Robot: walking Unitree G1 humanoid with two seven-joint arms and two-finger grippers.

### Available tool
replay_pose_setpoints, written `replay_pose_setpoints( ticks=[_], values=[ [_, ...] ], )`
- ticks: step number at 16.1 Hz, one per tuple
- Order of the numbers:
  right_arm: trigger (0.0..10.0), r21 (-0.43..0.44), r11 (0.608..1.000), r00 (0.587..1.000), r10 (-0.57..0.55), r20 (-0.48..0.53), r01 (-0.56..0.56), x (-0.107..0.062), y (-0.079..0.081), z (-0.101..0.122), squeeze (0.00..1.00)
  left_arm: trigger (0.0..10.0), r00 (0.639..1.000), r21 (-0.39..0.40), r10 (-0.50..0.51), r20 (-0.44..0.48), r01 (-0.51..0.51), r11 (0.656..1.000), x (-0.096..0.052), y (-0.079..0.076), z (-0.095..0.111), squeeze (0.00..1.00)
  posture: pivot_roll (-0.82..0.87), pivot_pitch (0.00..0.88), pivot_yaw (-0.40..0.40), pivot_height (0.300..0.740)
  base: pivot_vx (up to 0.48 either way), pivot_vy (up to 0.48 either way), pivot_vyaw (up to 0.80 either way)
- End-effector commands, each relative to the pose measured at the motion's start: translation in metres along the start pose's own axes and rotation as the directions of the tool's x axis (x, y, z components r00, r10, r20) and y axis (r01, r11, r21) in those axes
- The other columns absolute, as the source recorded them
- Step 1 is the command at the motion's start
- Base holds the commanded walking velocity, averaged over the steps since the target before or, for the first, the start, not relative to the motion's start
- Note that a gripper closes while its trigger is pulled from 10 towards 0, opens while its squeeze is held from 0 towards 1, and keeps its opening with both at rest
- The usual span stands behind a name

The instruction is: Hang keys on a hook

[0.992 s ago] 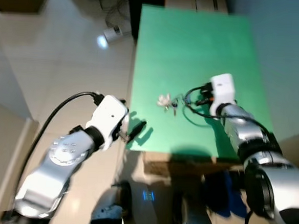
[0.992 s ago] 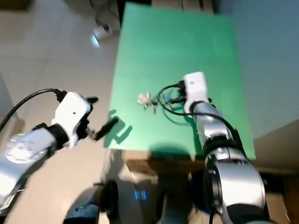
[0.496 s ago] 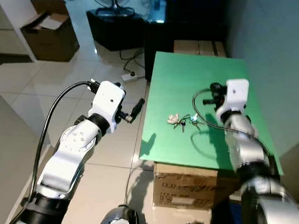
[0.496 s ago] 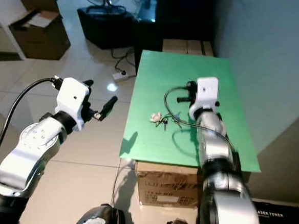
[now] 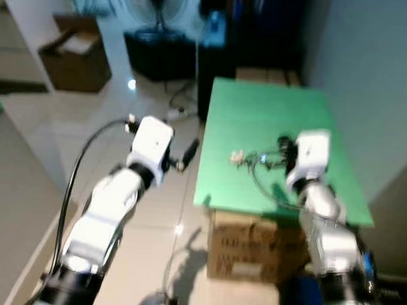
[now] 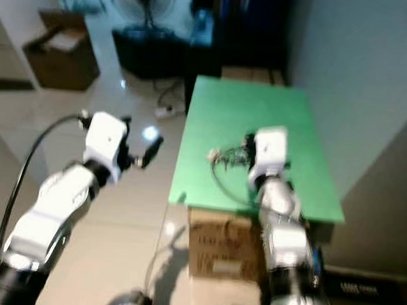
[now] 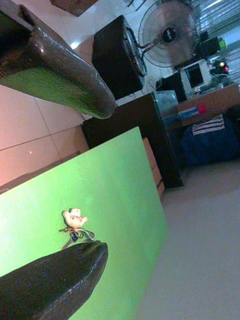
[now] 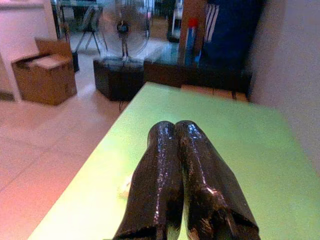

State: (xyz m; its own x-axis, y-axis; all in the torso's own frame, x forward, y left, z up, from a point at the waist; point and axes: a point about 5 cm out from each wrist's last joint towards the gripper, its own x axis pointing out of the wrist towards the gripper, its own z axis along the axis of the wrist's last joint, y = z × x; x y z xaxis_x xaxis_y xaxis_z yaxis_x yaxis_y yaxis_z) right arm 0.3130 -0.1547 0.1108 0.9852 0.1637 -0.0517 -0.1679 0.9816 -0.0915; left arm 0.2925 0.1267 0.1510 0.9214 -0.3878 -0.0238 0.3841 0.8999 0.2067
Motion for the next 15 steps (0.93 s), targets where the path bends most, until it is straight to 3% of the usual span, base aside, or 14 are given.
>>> replay_pose_setpoints(
  ticks=[1,5,11,15],
  values=[
    [10.0,0.005,1.000,1.000,-0.005,0.021,0.005,-0.004,0.000,0.010,0.00,10.0,1.000,0.002,0.021,0.015,-0.021,1.000,0.000,0.004,0.003,0.00,-0.10,0.000,0.078,0.718,0.000,0.000,0.00],
    [10.0,0.028,0.999,0.999,-0.045,-0.026,0.046,-0.026,0.002,0.004,0.00,10.0,1.000,0.012,0.028,0.013,-0.029,1.000,-0.002,0.000,-0.002,0.00,-0.12,0.000,0.057,0.718,0.000,0.000,0.00],
    [10.0,0.006,0.999,0.996,-0.034,-0.079,0.035,-0.033,0.002,0.004,0.00,10.0,1.000,0.030,0.024,0.007,-0.024,0.999,-0.004,0.001,-0.009,0.00,-0.12,0.000,0.043,0.718,0.093,0.000,0.00],
    [10.0,0.010,1.000,0.995,-0.019,-0.093,0.020,-0.035,0.005,0.004,0.00,10.0,1.000,0.027,0.019,0.008,-0.019,0.999,-0.004,0.000,-0.010,0.00,-0.11,0.000,0.038,0.718,0.292,0.000,-0.65]
  ],
)
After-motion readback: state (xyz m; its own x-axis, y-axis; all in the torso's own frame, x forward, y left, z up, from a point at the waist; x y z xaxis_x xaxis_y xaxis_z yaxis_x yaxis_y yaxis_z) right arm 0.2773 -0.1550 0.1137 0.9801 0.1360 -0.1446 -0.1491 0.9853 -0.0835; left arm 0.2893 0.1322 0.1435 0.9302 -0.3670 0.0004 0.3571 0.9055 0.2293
